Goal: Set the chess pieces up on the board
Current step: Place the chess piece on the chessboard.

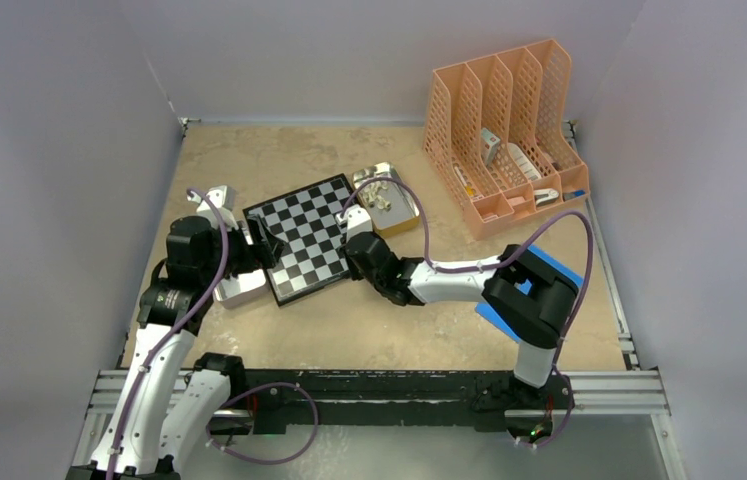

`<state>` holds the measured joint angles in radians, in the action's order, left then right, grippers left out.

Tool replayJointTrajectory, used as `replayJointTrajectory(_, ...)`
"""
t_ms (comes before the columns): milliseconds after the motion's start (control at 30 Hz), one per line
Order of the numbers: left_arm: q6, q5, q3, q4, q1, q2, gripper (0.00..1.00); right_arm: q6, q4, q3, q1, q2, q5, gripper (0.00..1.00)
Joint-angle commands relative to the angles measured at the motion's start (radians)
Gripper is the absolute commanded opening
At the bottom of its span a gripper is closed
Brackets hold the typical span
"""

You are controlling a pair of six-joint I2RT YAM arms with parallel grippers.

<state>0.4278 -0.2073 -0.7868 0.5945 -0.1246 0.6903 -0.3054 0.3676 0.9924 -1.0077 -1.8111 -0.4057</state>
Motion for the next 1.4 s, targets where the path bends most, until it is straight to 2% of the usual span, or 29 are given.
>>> replayJointTrajectory(0, 0.009, 0.002, -0.006, -0.021, 0.009, -0.002, 0.79, 0.005, 0.055, 0.003, -0.006, 0.002, -0.037, 0.09)
replayJointTrajectory(467, 0.008, -0.003, -0.005, -0.022, 0.01, -0.002, 0.79, 0.004, 0.059, 0.029, -0.009, -0.043, -0.027, 0.09)
replayJointTrajectory(900, 0.008, -0.003, -0.006, -0.022, 0.011, -0.003, 0.79, 0.002, 0.05, 0.043, -0.015, -0.052, -0.024, 0.14)
replayJointTrajectory(1033, 0.006, -0.006, -0.004, -0.023, 0.011, -0.002, 0.79, 0.002, 0.039, 0.05, -0.015, -0.041, -0.041, 0.21)
replayJointTrajectory(1233, 0.006, -0.007, -0.004, -0.024, 0.011, -0.002, 0.79, -0.011, -0.008, 0.083, -0.015, -0.012, -0.083, 0.41)
replayJointTrajectory(1367, 0.007, -0.009, -0.004, -0.025, 0.011, -0.002, 0.79, -0.02, -0.041, 0.102, -0.015, 0.041, -0.049, 0.47)
